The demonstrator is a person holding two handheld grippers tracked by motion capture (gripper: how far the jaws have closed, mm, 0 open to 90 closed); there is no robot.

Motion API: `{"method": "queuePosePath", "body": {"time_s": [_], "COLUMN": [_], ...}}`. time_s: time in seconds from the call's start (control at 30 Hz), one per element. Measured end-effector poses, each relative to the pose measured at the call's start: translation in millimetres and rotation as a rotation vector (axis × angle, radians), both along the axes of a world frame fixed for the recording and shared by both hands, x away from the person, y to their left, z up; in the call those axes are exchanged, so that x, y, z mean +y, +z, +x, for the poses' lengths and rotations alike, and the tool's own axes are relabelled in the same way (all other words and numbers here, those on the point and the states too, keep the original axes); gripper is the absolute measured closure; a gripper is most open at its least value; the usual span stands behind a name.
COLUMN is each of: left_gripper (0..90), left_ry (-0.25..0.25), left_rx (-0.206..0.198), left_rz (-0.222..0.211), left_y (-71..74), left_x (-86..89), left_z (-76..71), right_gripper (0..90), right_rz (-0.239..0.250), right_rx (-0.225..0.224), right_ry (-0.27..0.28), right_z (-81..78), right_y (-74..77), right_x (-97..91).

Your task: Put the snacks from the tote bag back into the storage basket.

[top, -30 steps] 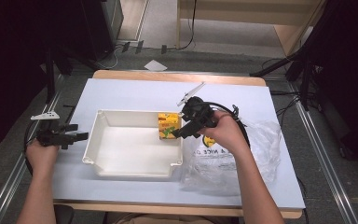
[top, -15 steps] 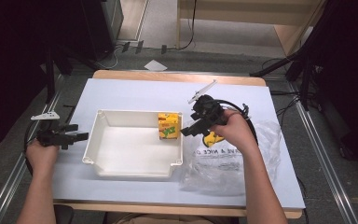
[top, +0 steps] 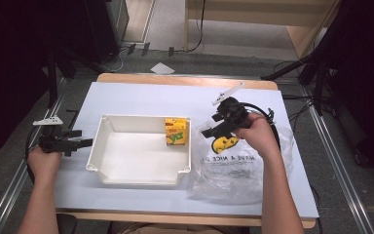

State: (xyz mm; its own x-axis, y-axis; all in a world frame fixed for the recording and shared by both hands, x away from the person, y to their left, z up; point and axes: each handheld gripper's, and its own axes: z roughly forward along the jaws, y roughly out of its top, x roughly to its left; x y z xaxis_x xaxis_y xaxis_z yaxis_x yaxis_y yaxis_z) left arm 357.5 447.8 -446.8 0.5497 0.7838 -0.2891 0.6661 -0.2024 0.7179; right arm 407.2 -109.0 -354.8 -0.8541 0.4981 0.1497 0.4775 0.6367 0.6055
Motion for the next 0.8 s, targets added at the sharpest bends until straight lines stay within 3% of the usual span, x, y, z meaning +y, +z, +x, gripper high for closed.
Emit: {"method": "queuePosePath", "body": {"time_s": [0.47,0.8], "left_gripper": [16.3,16.3], "left_ry": [-0.002,-0.002], "left_rx": [0.003,0.003], "left_rz": [0.000,-0.001], "left_y": [0.0,-0.5], "left_x": [-0.4,-0.5], "left_z": [0.2,0.4], "right_gripper": [22.5,22.3], "right_rz": [0.027,0.035], "right_rx": [-0.021,-0.020], "right_ry": [-0.037,-0.056], "right_z": [6.7,10.7], "right_y": [-6.2,-13.1], "right_x": [-32.6,-43.9]}}
